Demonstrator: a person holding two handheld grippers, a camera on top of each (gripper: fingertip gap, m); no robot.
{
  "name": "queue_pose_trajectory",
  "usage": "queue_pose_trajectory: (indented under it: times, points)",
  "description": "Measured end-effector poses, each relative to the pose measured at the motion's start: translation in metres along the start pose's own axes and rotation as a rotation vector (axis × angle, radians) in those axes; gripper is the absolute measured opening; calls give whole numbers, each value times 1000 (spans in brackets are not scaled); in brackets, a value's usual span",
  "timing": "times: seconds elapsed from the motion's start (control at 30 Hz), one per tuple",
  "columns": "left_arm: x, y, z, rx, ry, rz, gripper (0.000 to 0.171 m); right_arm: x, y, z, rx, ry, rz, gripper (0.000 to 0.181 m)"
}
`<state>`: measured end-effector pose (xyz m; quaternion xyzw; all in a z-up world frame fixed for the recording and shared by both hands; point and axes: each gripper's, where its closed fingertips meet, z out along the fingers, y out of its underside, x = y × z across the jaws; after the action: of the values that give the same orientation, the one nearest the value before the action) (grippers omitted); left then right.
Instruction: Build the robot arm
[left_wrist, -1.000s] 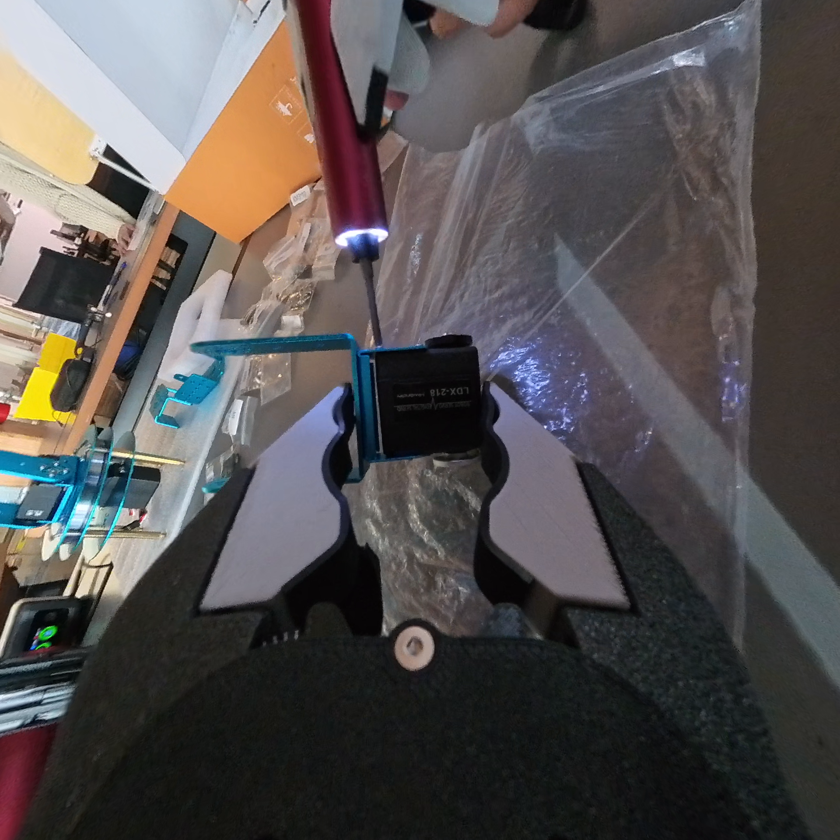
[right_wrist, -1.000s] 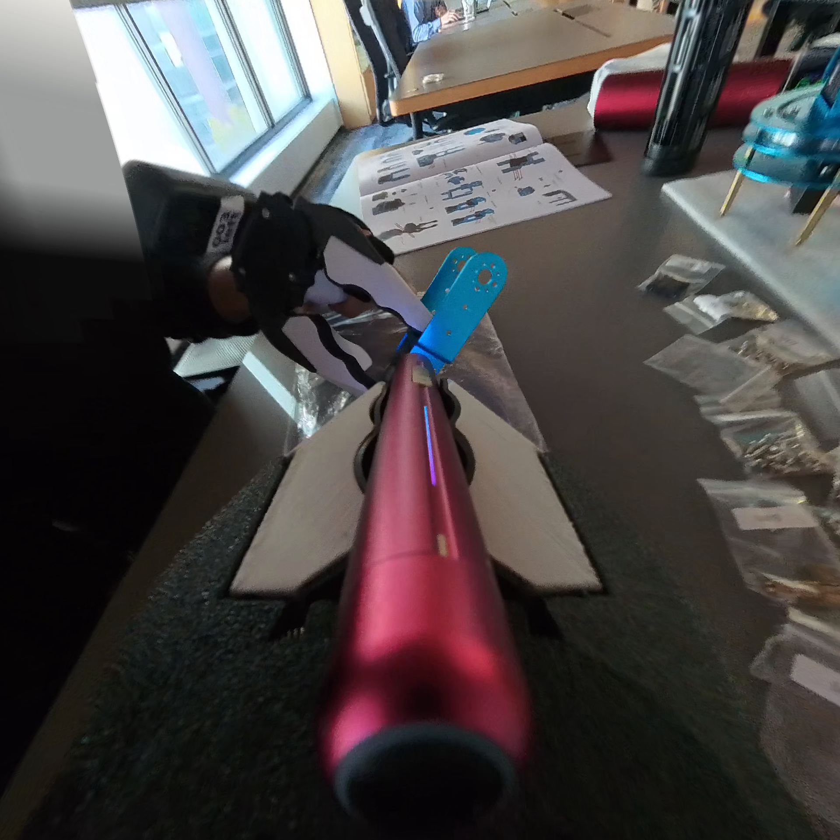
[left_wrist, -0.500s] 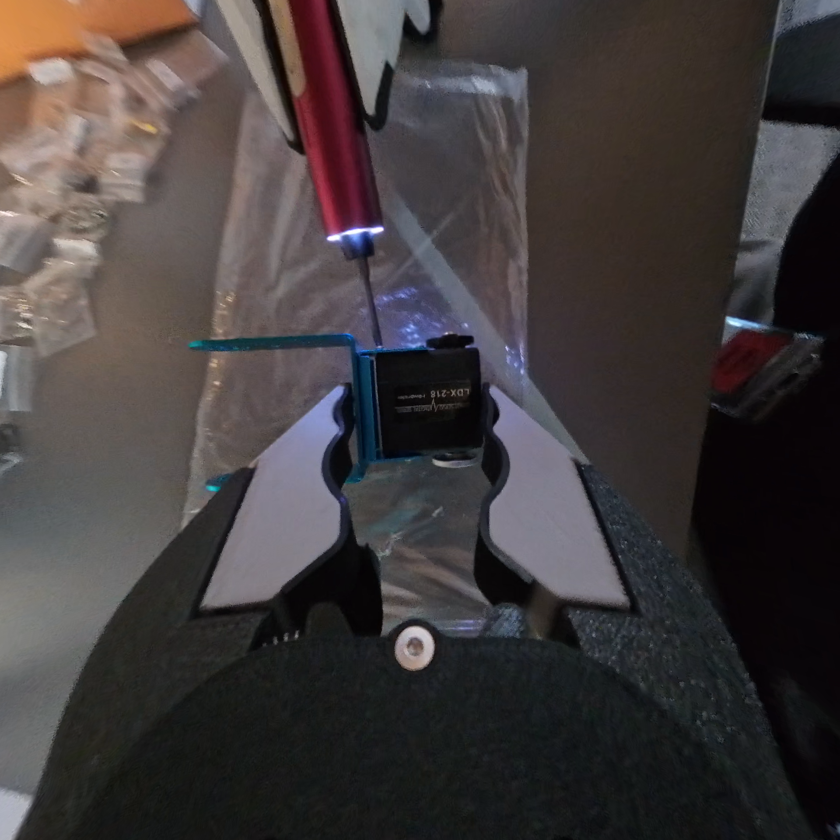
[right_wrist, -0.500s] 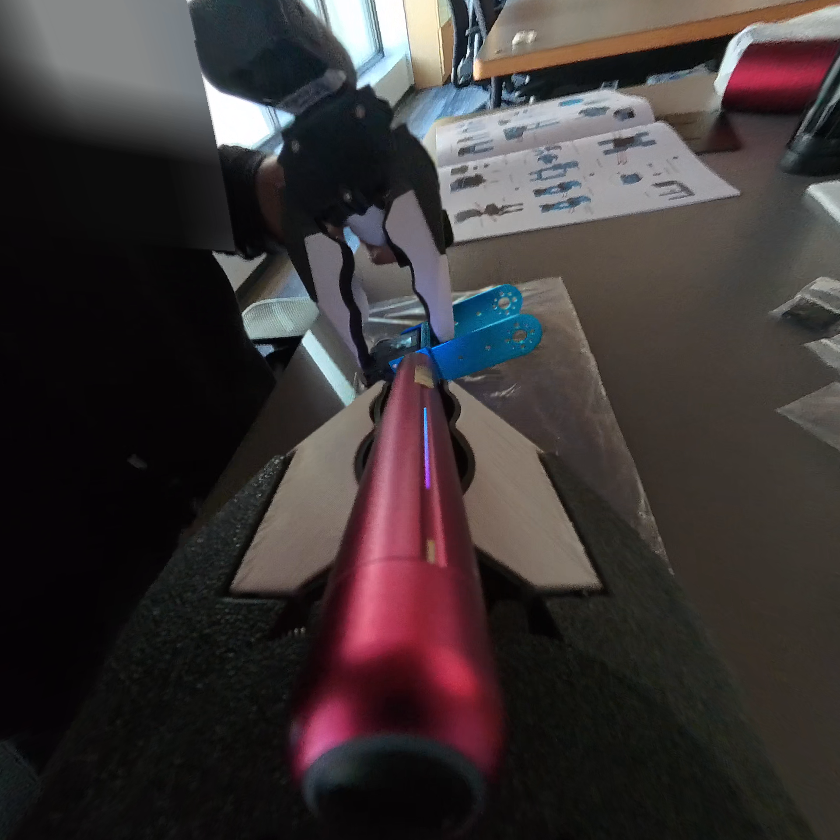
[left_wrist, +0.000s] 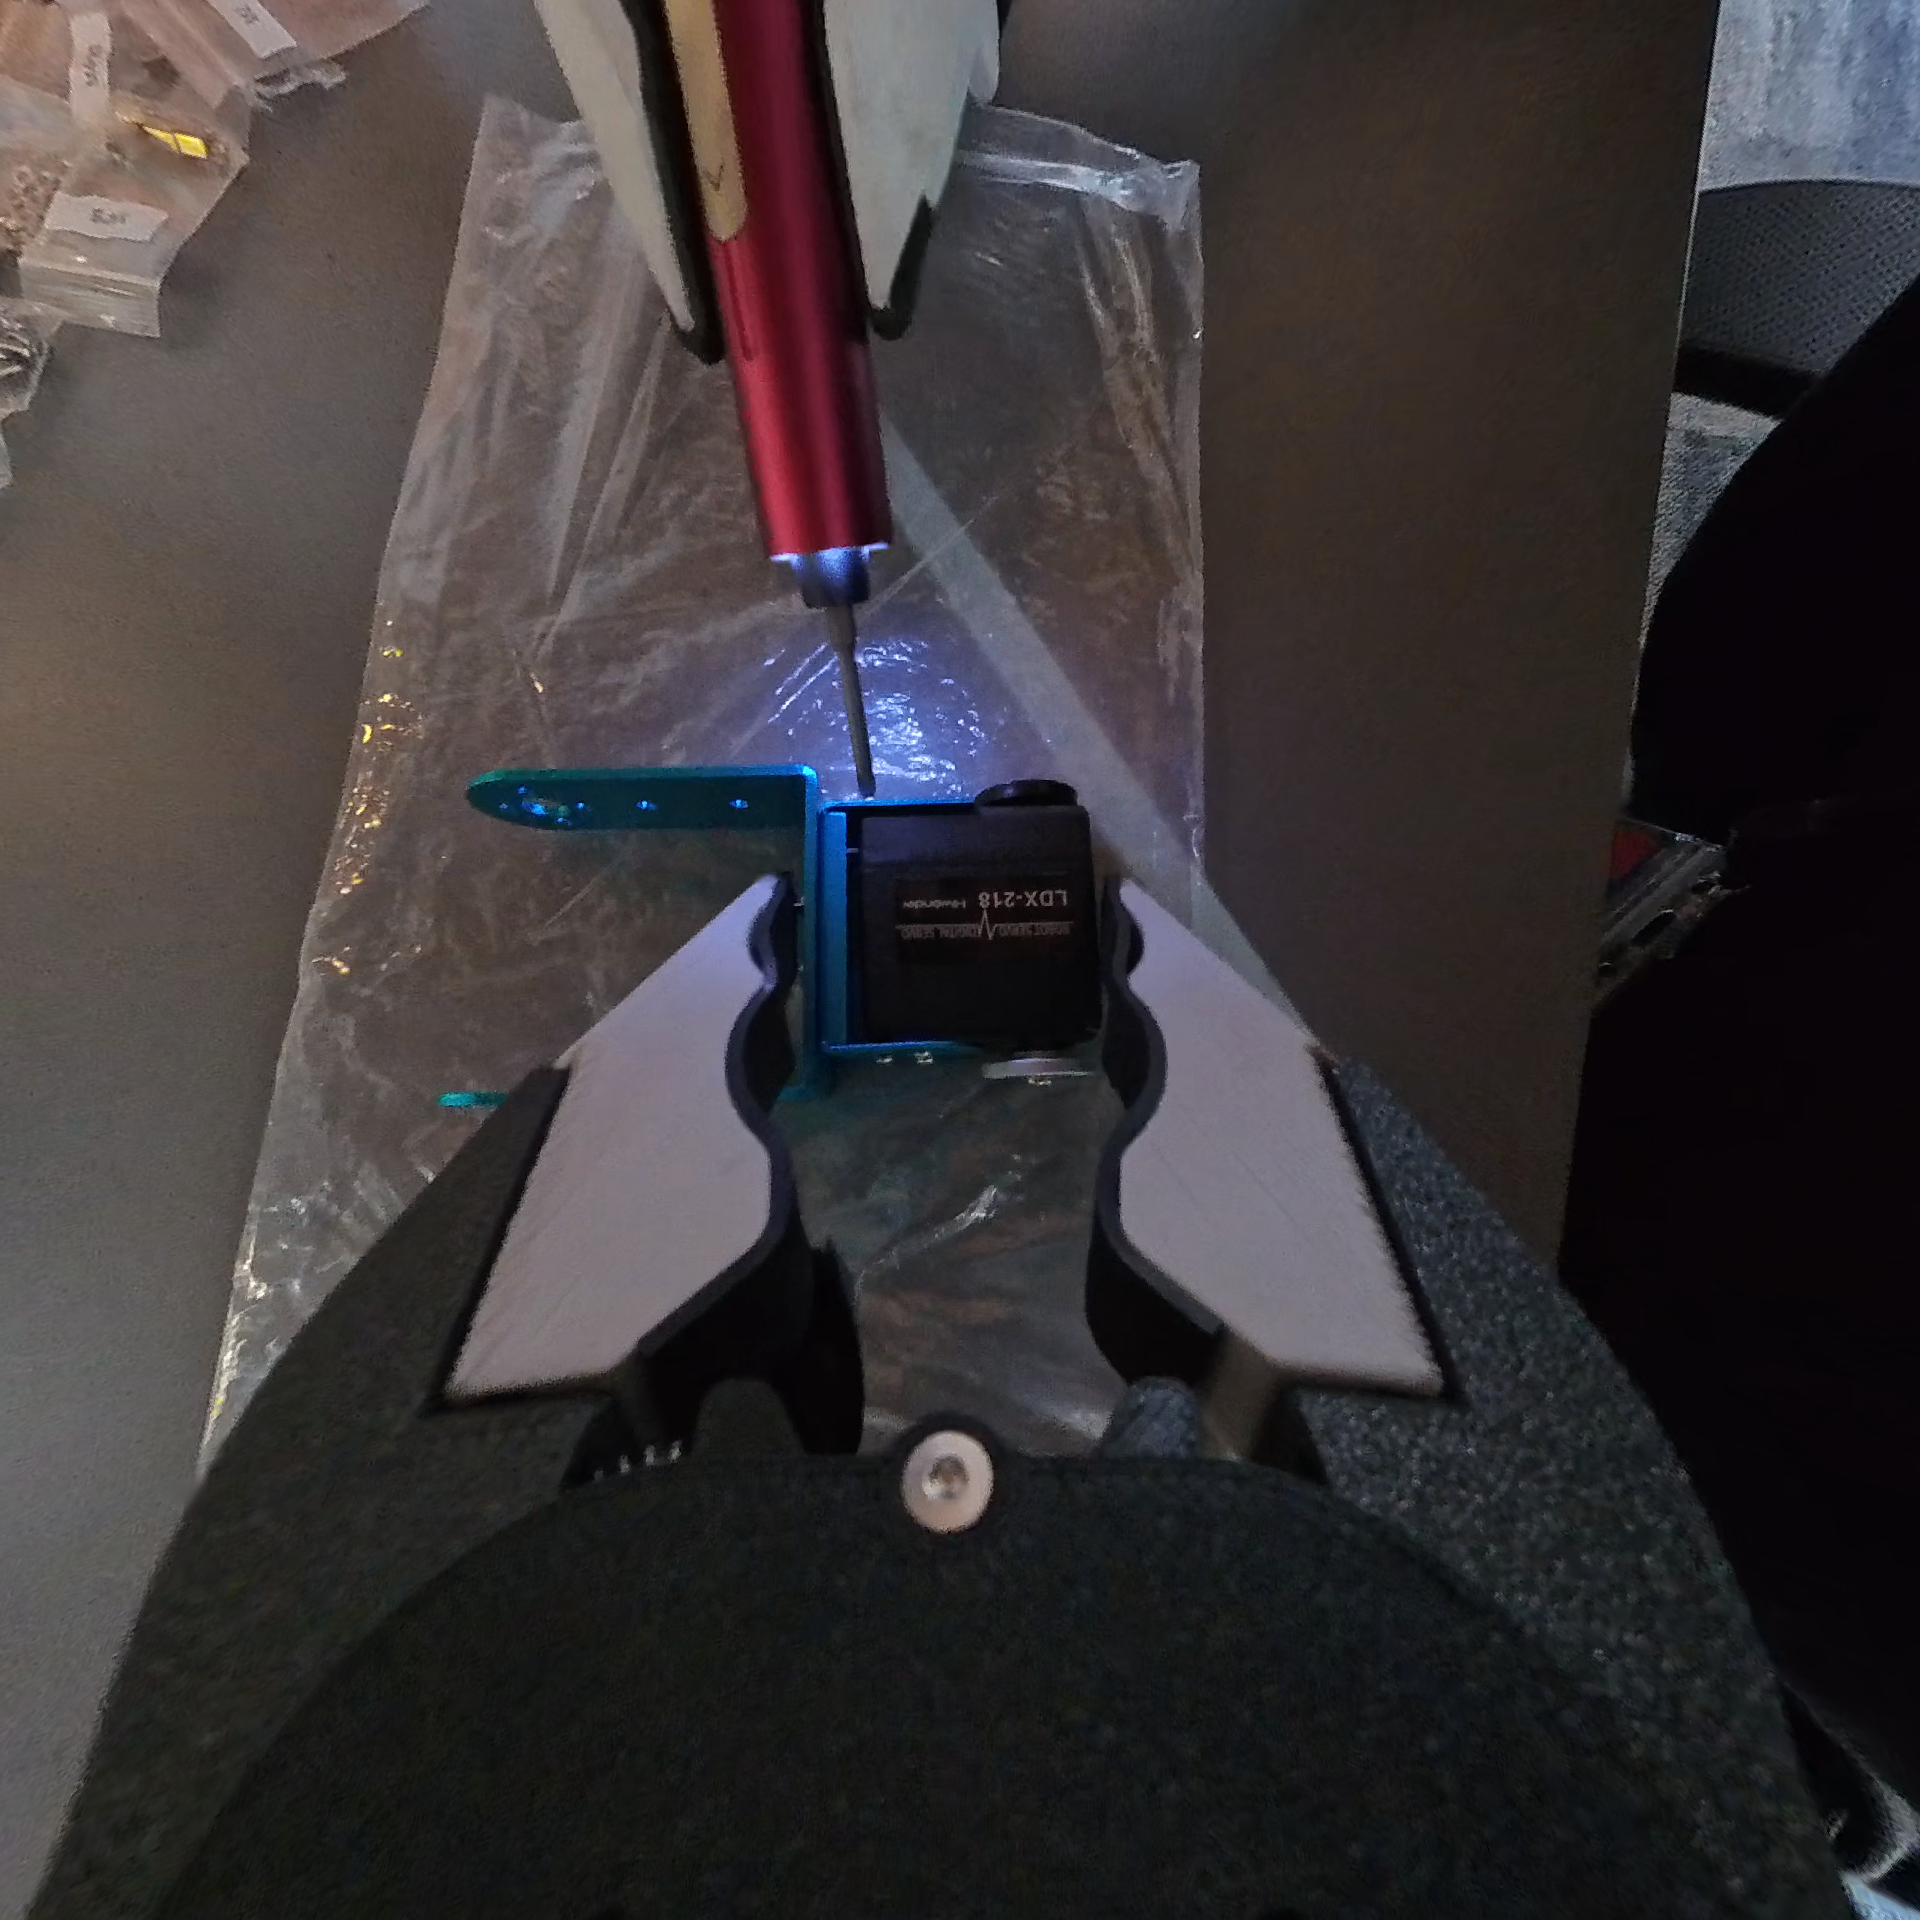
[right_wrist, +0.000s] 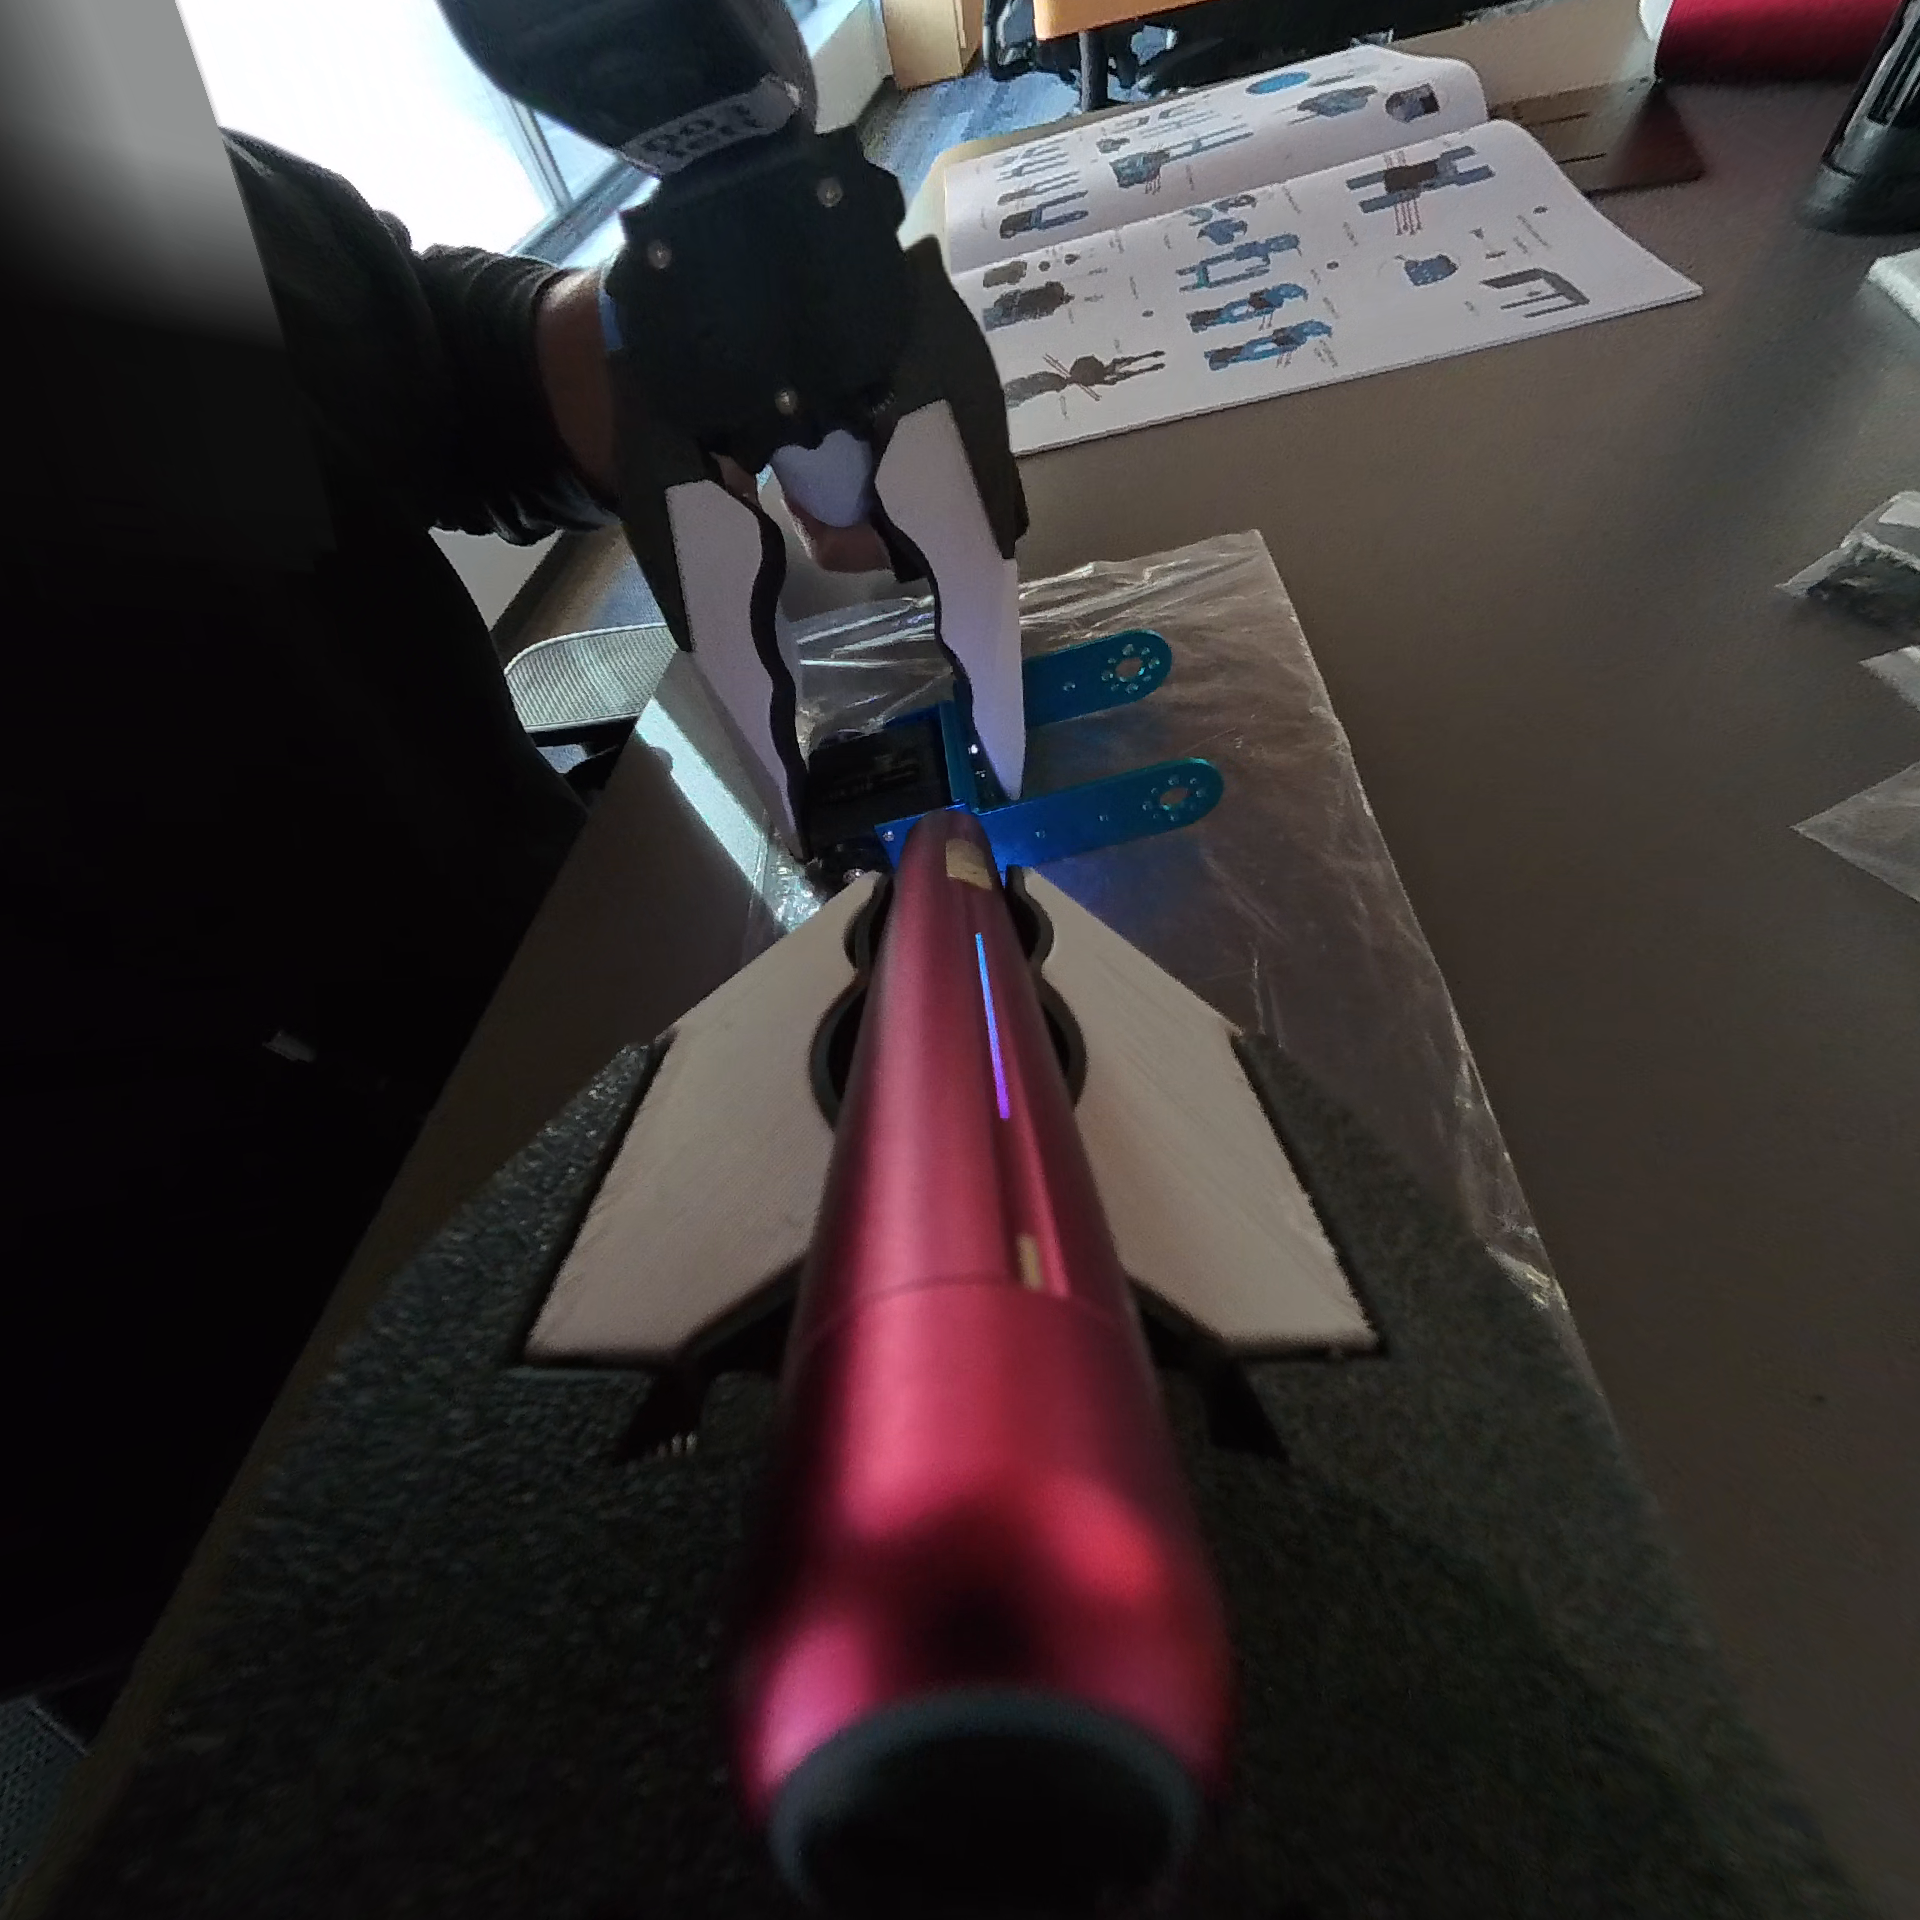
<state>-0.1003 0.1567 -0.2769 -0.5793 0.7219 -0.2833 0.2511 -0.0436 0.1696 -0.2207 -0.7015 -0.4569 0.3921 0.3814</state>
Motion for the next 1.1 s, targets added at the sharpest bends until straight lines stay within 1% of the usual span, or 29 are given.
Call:
queue_pose_trajectory:
  times: [0.07,0.1,0.17,0.23,0.33,0.37,0.4,0.43,0.47,0.53,0.57,0.6,0.63,0.67,0.7,0.77,0.8,0.87,0.9,0.97,1.03,1.1]
  points:
    - [-6,-3,-5,14,-32,-3,67,1,-1,-1,7,-4,9,21]
    - [-9,-9,-9,39,-43,-8,68,1,-2,-2,15,-5,13,21]
    - [-19,-28,-19,108,-95,-13,68,2,-8,-7,50,-5,25,21]
    - [-23,-49,-21,173,-130,11,65,1,-14,-13,79,-19,31,21]
    - [-22,-76,-12,247,-162,62,55,-6,-21,-16,120,-31,-15,21]
    - [-23,-83,-10,271,-173,70,46,-6,-22,-15,121,-20,-25,21]
    - [-25,-88,-9,288,-179,61,31,-6,-23,-15,121,-11,-37,22]
    - [-25,-90,-6,295,-164,44,24,-6,-24,-15,130,0,-48,22]
    - [-25,-93,-6,306,-154,32,20,-5,-25,-16,142,8,-54,22]
    - [-28,-97,-6,328,-197,56,20,-3,-27,-20,168,3,-33,23]
    - [-31,-98,-6,319,-255,101,19,-2,-29,-21,182,3,-9,21]
    - [-35,-98,-6,292,-343,180,20,0,-30,-21,198,3,26,22]
    - [-42,-96,-6,248,-456,278,20,3,-33,-21,217,4,67,26]
    - [-50,-94,-7,195,-578,378,19,5,-34,-20,234,0,110,34]
    - [-58,-94,-9,143,-704,477,19,9,-34,-19,236,10,164,37]
    - [-71,-95,-16,68,-919,651,20,16,-33,-17,257,9,276,34]
    - [-73,-97,-19,54,-982,702,20,17,-35,-17,284,-10,331,32]
    - [-77,-101,-24,38,-1081,739,19,20,-32,-15,301,-41,436,34]
    - [-78,-102,-22,8,-1106,762,19,22,-31,-12,302,-46,478,34]
    - [-78,-104,-20,-31,-1170,825,19,23,-32,-11,332,-69,522,34]
    - [-78,-105,-19,-44,-1198,844,19,23,-34,-14,362,-111,570,30]
    - [-77,-107,-21,-30,-1209,841,19,24,-35,-16,381,-112,570,29]
